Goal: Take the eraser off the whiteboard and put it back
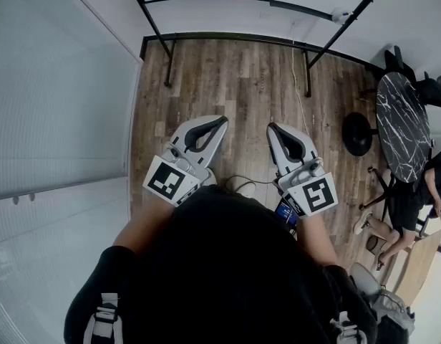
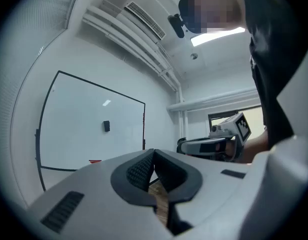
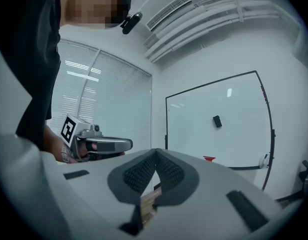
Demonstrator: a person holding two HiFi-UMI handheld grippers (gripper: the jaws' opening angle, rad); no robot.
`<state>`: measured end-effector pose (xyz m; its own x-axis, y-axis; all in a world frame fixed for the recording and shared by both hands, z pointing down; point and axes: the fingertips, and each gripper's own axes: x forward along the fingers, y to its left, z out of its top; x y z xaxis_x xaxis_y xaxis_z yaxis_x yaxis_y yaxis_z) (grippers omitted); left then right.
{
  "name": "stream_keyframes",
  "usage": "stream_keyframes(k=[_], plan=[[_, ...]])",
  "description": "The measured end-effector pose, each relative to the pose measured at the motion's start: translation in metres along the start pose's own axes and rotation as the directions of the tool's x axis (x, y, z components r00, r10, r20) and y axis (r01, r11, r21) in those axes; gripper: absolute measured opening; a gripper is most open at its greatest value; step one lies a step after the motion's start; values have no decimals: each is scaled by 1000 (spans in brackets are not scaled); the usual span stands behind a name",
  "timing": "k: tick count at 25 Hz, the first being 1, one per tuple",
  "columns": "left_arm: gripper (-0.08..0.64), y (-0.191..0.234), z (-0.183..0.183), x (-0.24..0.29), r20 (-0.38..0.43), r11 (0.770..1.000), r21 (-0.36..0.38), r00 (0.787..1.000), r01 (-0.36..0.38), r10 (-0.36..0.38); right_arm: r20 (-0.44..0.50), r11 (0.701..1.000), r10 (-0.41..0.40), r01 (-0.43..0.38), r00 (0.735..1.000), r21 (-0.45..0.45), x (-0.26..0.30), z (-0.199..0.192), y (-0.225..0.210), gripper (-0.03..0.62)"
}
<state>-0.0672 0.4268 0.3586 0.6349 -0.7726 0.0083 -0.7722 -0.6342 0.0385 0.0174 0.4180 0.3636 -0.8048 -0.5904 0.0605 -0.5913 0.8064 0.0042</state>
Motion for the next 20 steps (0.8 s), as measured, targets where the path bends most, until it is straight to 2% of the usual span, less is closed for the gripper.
stream_keyframes(k=[7, 13, 20], plan=[[4, 24, -1, -23, -14, 1000, -20, 1000, -4, 4, -13, 1000, 9, -9, 1000, 10, 23, 0, 22, -8], [4, 35, -7, -37, -28, 1000, 4, 1000, 4, -4, -28, 996, 87, -87, 996, -8, 44, -5, 58, -8], [5, 65, -9, -54, -15, 1000, -25, 1000, 14, -15, -52, 997, 73, -72, 996, 10, 74, -10, 74, -8]])
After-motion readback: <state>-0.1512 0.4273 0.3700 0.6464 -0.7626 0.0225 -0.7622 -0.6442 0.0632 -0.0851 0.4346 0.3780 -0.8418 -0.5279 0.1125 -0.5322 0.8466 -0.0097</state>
